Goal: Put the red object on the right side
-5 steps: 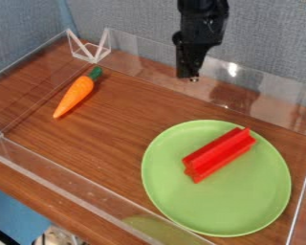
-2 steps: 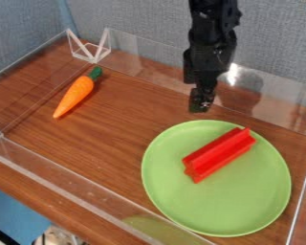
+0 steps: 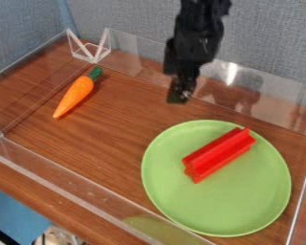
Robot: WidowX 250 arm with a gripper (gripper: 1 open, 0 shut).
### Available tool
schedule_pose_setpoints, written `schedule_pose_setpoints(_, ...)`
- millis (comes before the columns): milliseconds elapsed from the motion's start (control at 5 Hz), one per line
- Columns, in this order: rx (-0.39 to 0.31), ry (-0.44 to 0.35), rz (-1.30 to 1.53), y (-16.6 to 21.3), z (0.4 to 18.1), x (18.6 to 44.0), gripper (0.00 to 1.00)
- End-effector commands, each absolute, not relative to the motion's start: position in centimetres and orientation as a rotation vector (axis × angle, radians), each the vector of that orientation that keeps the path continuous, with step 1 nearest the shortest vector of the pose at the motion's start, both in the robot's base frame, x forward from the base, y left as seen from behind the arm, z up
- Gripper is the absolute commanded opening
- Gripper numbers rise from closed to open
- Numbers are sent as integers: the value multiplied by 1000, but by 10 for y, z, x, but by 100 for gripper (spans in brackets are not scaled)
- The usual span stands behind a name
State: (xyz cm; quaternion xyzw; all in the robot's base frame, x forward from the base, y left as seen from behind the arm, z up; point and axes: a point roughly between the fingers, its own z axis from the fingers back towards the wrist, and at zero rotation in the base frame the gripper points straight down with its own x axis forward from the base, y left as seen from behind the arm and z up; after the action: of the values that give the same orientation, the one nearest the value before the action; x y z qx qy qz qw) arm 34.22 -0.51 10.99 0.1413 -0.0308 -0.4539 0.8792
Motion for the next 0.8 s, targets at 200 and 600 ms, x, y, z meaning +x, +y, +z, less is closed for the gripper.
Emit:
schedule_pose_setpoints(200,391,-50,-898,-19,175,317,100)
schedule_pose_setpoints(600,390,-70,-829,-13,177,323,100)
